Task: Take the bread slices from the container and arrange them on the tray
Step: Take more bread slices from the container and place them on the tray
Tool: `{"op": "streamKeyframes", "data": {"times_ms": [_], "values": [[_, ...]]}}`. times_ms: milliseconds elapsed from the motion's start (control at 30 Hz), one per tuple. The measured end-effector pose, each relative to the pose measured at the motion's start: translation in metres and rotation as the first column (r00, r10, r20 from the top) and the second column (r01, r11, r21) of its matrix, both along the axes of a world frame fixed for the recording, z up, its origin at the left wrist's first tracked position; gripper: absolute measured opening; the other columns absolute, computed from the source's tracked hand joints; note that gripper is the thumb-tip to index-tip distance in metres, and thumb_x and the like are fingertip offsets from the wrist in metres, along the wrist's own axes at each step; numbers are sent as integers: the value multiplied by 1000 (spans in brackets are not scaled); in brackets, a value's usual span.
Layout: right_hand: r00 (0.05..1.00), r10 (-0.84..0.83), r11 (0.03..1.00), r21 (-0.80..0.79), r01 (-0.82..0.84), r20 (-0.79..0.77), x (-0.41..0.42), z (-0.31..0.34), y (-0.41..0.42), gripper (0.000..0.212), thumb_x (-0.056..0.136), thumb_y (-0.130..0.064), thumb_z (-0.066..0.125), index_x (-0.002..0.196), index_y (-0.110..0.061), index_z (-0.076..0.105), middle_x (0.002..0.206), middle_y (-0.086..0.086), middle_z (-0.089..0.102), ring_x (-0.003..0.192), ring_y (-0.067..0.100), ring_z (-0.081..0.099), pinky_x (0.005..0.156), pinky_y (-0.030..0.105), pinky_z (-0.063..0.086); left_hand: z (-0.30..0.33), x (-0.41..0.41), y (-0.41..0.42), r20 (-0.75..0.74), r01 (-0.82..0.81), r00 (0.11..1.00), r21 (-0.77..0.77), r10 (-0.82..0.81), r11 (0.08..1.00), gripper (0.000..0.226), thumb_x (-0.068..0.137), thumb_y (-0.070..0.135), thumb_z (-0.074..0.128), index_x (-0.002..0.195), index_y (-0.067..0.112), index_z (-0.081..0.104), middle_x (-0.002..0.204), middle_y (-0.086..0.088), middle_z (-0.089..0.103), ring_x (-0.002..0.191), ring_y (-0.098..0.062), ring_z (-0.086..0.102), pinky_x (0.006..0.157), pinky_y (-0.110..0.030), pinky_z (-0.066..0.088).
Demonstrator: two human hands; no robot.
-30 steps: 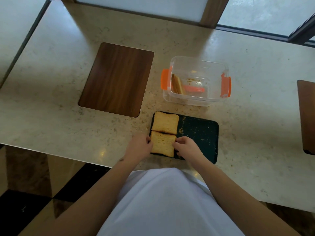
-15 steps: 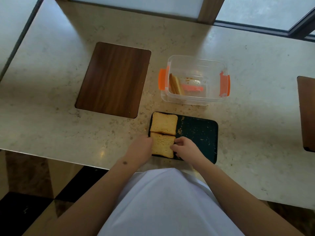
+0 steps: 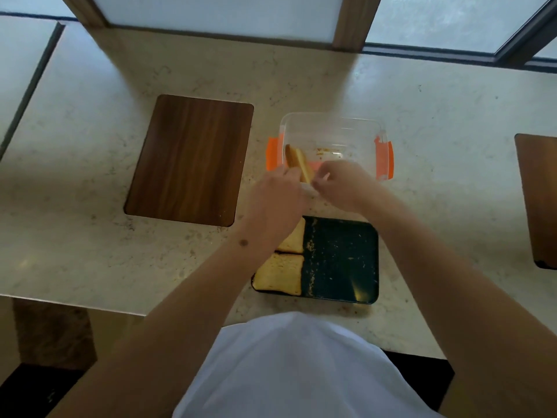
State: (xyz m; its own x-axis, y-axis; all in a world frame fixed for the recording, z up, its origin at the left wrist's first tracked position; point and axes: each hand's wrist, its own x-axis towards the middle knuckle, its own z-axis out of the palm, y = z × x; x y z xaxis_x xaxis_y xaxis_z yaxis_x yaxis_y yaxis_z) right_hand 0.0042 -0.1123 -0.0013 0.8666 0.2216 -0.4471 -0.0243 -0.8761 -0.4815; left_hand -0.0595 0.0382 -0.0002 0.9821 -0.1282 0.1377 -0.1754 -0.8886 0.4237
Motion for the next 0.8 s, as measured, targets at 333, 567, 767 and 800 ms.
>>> {"op": "streamKeyframes", "data": {"times_ms": [333, 567, 767, 800], "values": [[987, 107, 962, -237, -133, -120, 65, -37, 14, 28, 102, -18, 46, 116, -5, 66, 117, 15, 68, 102, 31, 62, 98, 41, 51, -23, 98, -34, -237, 144, 969, 314, -69, 938, 36, 88, -3, 50, 57, 16, 44, 56, 3, 33, 48, -12, 36, 49, -27, 24], [942, -70, 997, -50, 57, -328, 72, -49, 1, 28, 103, -12, 47, 121, 2, 64, 128, 20, 66, 104, 29, 63, 98, 42, 54, -36, 125, -46, -551, -278, 803, -6, 229, 961, 1, 85, 9, 58, 85, 9, 59, 67, -3, 57, 62, -19, 61, 42, -28, 33], [828, -242, 932, 114, 343, -506, 75, -45, -10, 33, 105, -16, 47, 133, -3, 59, 133, 10, 65, 118, 24, 65, 101, 39, 54, -34, 121, -51, -581, -433, 756, -100, 301, 896, 90, 86, 22, 55, 156, 10, 0, 77, 2, 55, 61, -11, 52, 47, -25, 35], [825, -239, 928, 129, 349, -513, 75, -45, -12, 33, 105, -15, 48, 132, -3, 60, 132, 11, 66, 118, 25, 65, 100, 38, 55, -35, 120, -54, -576, -440, 759, -113, 302, 891, 89, 88, 23, 54, 156, 11, -2, 88, -2, 62, 68, -15, 57, 52, -26, 39]]}}
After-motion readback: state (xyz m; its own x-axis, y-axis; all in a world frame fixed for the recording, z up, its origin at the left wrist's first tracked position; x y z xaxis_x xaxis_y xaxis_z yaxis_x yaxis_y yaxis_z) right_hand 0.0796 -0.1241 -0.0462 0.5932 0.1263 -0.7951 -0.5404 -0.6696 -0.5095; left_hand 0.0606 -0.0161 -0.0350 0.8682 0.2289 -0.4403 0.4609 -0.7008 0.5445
